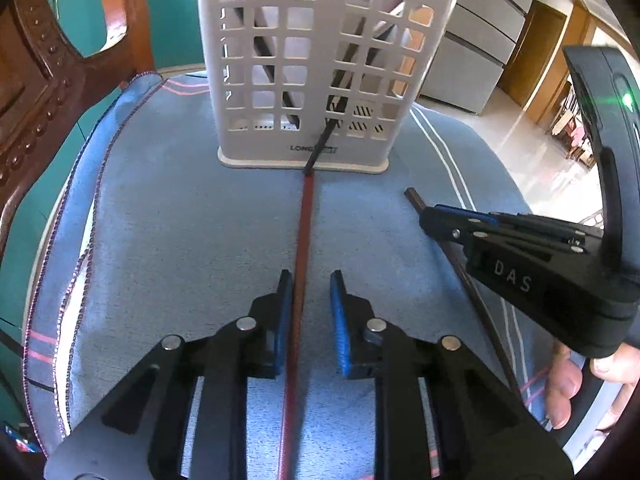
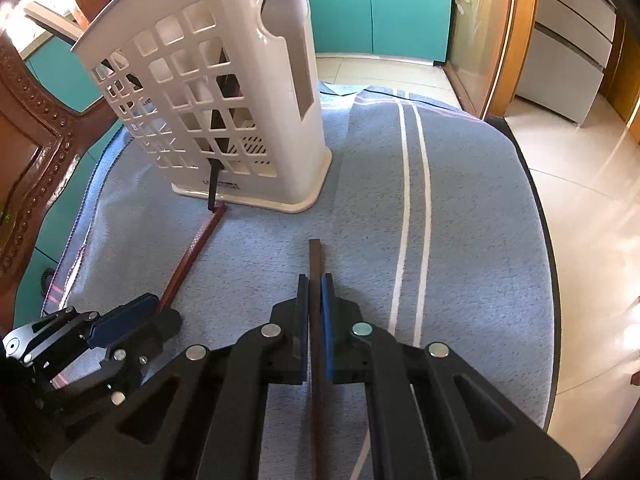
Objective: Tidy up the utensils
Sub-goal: 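Move left tool over a reddish chopstick while right tool approaches a dark brown one, then close left tool on the reddish chopstick while right tool closes on the dark brown one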
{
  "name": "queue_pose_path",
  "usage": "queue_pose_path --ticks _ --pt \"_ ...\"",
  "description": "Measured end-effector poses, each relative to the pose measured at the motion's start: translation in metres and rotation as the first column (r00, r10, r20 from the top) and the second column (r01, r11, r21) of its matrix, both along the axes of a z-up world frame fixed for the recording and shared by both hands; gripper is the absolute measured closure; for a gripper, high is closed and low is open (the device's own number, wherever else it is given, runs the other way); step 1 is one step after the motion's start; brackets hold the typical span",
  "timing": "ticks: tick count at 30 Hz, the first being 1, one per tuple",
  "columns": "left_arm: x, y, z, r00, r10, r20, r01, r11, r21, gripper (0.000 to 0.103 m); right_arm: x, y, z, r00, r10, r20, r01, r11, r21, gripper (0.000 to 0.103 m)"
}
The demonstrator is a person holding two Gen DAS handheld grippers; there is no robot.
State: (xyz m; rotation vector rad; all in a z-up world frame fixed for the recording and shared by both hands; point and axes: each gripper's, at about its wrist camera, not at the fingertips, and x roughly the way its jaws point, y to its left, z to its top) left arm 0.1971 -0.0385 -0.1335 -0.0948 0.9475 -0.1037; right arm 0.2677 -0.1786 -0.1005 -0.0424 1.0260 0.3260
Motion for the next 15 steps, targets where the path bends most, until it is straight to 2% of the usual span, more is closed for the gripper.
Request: queue_pose_path --ticks 1,2,3,9,15 --pt "0.000 -0.003 0.000 1.000 -0.002 0.001 0.002 1.000 0.019 0.084 -0.001 0.000 0.001 1.000 0.000 0.001 0.000 1.000 -0.001 0.096" --pt "0.000 -0.015 -0.002 1.000 0.003 0.002 -0.003 0.999 0.041 0.092 -0.001 0.001 0.000 1.000 0.000 0.002 0.000 1.000 -0.003 0.096" --pt "0.001 -0.019 -0.004 1.000 0.008 0.005 -0.008 0.997 0.073 0.096 -0.002 0.001 0.000 1.000 0.001 0.004 -0.001 1.000 -0.005 0.096" --pt "-0.001 -0.034 -0.006 0.999 -0.045 -0.015 0.047 0.995 0.086 0.096 -0.006 -0.001 0.002 1.000 0.007 0.002 -0.007 1.000 0.000 0.096" --pt "-0.017 -0.015 -0.003 0.997 -0.060 -0.042 0.063 0.994 0.084 0.096 -0.006 -0.002 0.003 1.000 0.010 -0.002 -0.010 1.000 0.005 0.096"
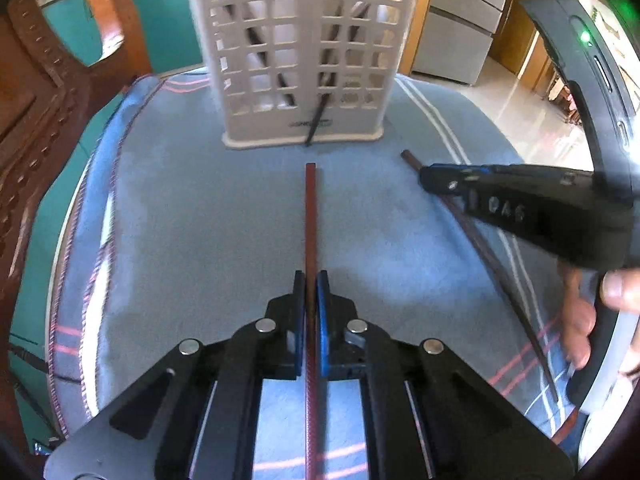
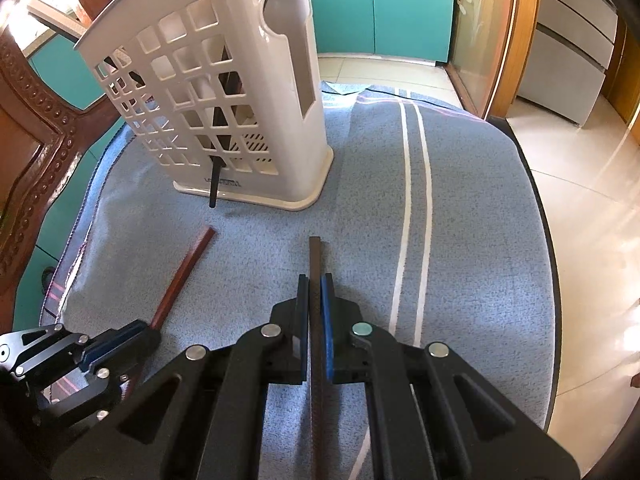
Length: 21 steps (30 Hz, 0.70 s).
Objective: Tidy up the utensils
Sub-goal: 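Close left tool on the reddish chopstick while right tool closes on the dark brown one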
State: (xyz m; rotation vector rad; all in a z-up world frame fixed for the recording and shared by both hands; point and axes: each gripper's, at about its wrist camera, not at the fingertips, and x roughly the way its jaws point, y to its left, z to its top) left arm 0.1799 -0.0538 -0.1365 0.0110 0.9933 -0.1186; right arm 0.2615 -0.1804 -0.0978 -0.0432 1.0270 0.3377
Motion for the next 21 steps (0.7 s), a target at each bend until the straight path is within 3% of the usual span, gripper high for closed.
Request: queue_pose_path --ticks 5,13,17,21 --pt "-0.002 0.034 0.001 0.998 0.063 -0.022 -0.063 0.998 -0.017 0.096 -0.002 0.001 0.000 1.000 0.012 -0.003 -0.012 1.000 -0.010 0.096" --pt "0.027 0.029 0.001 0.992 0.130 0.004 -0.130 0.991 0.033 0.090 -0.005 0.005 0.001 1.000 0.013 0.013 -0.012 1.000 -0.023 0.093" --pt "0.042 0.027 0.002 0.984 0.177 0.024 -0.178 0.982 0.055 0.076 -0.009 0.004 0.006 0.999 -0.003 0.045 0.004 0.999 -0.031 0.092" --pt "0.049 0.030 0.001 0.975 0.217 0.042 -0.220 0.973 0.066 0.062 -0.009 0.001 0.005 0.999 -0.007 0.037 0.008 0.999 -0.031 0.081"
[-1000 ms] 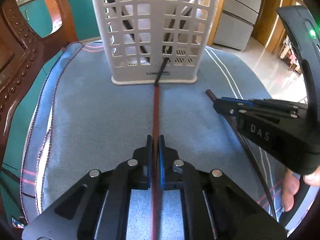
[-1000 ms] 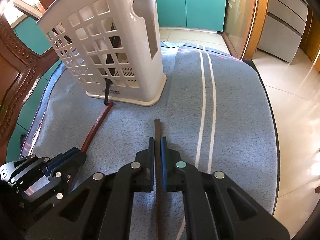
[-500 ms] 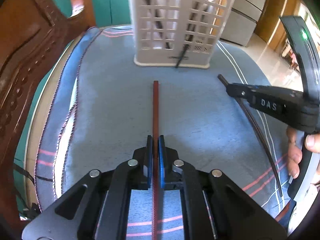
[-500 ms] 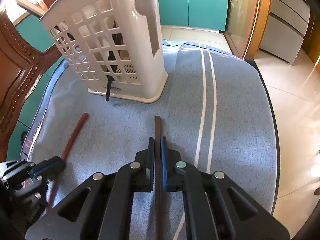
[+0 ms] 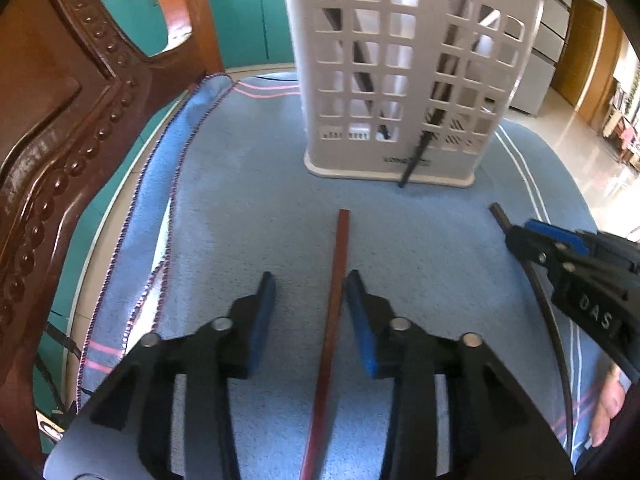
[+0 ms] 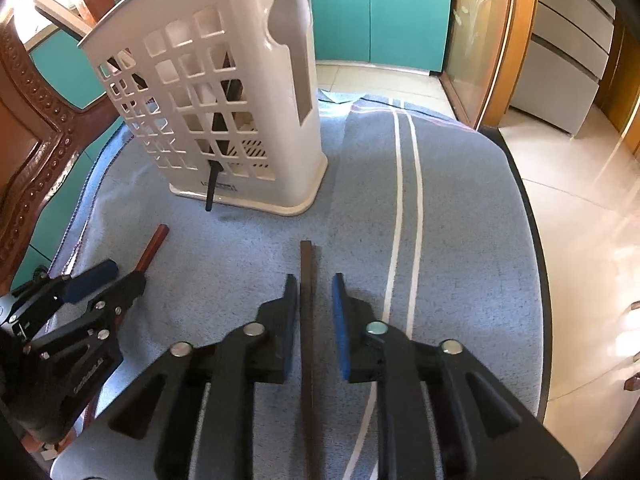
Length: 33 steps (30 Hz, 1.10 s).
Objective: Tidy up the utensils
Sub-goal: 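Close left tool on the reddish chopstick while right tool closes on the dark brown one, then lift both chopsticks and carry them above the white basket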
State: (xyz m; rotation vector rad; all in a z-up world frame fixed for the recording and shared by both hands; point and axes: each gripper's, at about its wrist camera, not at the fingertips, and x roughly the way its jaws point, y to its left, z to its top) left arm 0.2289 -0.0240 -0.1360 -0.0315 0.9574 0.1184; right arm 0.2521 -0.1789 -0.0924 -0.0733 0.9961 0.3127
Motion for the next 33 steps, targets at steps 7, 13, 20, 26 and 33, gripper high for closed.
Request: queue_pose_path --ticks 7,13,20,26,33 --pt "0.006 0.008 -0.001 1.000 0.023 0.007 -0.023 1.000 -0.018 0.056 0.003 -0.005 -0.002 1.000 0.002 -0.011 -0.002 1.000 0.011 0.073" --pt "0.004 0.012 -0.004 1.000 0.022 0.007 -0.021 1.000 -0.013 0.056 0.003 -0.003 -0.004 1.000 0.011 -0.005 -0.011 1.000 0.007 0.066" --pt "-0.006 0.005 0.001 1.000 0.016 0.005 -0.016 1.000 -0.022 0.060 -0.001 0.008 -0.007 1.000 0.016 0.013 -0.016 1.000 -0.020 0.063" --pt "-0.007 -0.002 0.002 1.000 -0.020 0.008 0.021 1.000 -0.022 0.080 -0.006 0.012 -0.008 0.999 0.028 0.041 -0.025 0.998 -0.056 0.063" --pt "-0.011 -0.010 0.004 0.999 -0.048 0.007 0.048 0.999 -0.016 0.095 -0.011 0.015 -0.009 0.998 0.050 0.040 -0.048 0.998 -0.049 0.096"
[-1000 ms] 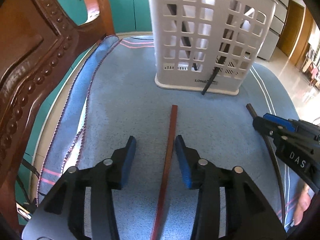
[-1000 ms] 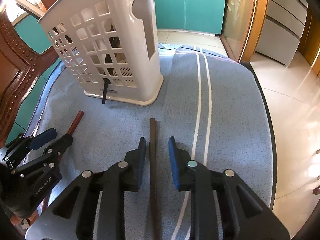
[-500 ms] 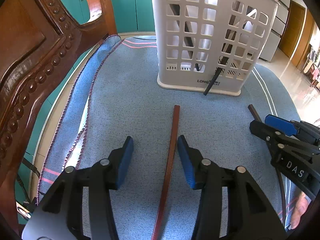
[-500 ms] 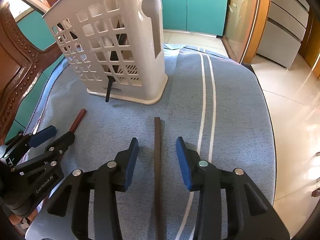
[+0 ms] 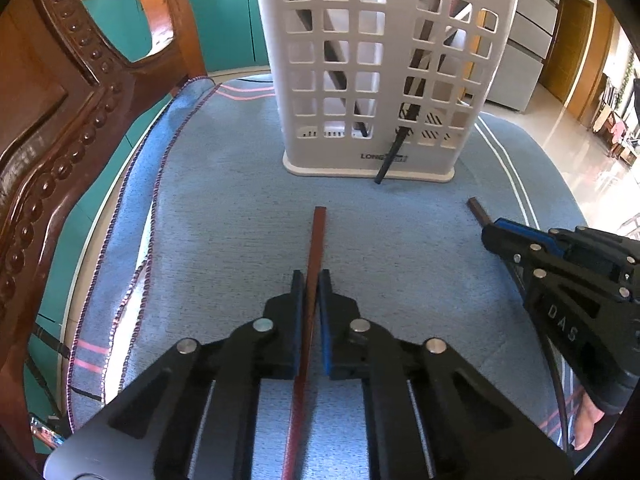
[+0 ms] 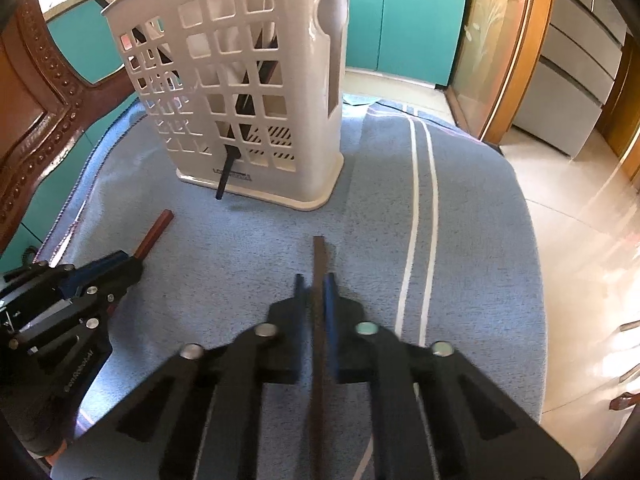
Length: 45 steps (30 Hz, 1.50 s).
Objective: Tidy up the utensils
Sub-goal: 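Lift both chopsticks and carry them above the white basket, then lower both chopsticks into the white basket and open both tools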
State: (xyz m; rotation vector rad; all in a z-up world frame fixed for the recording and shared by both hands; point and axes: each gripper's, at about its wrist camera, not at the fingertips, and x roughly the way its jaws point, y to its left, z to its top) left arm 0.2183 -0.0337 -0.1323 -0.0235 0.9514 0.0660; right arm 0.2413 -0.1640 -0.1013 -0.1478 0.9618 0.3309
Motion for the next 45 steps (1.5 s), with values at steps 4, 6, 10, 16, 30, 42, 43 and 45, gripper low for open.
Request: queue_pose_path --ticks 4,6,10,16,30,42,43,45 --pt "-0.003 0.000 0.002 1.000 0.001 0.005 -0.001 1.000 -0.010 0.096 -0.002 -0.002 0.002 1.000 0.000 -0.006 0.001 1.000 0.029 0.096" --pt "-0.005 -0.003 0.004 1.000 0.000 0.015 0.000 1.000 -0.013 0.096 -0.002 -0.006 0.011 1.000 0.006 0.003 -0.007 0.997 0.075 0.096" --pt "-0.025 0.001 0.043 0.993 -0.013 0.121 0.018 0.999 -0.042 0.096 -0.014 -0.017 0.052 0.995 0.072 0.076 -0.086 0.974 0.211 0.096" --pt "-0.074 0.020 0.145 0.926 0.010 0.378 0.027 0.995 -0.092 0.096 -0.048 -0.044 0.137 0.961 0.131 0.243 -0.217 0.903 0.370 0.096" --pt "-0.105 0.063 0.269 0.708 0.158 0.688 -0.001 0.975 -0.222 0.096 -0.042 -0.096 0.287 0.755 -0.232 0.613 -0.223 0.789 0.573 0.096" --pt "-0.077 0.078 0.264 0.667 0.265 0.696 -0.020 0.941 -0.339 0.096 0.027 -0.062 0.229 0.825 -0.163 0.542 -0.116 0.888 0.445 0.096" --pt "-0.073 0.078 0.262 0.667 0.273 0.693 -0.025 0.938 -0.346 0.096 0.027 -0.062 0.227 0.830 -0.156 0.535 -0.116 0.890 0.440 0.096" --pt "-0.061 0.076 0.253 0.672 0.279 0.686 -0.029 0.935 -0.353 0.096 0.030 -0.059 0.221 0.839 -0.147 0.524 -0.112 0.896 0.430 0.096"
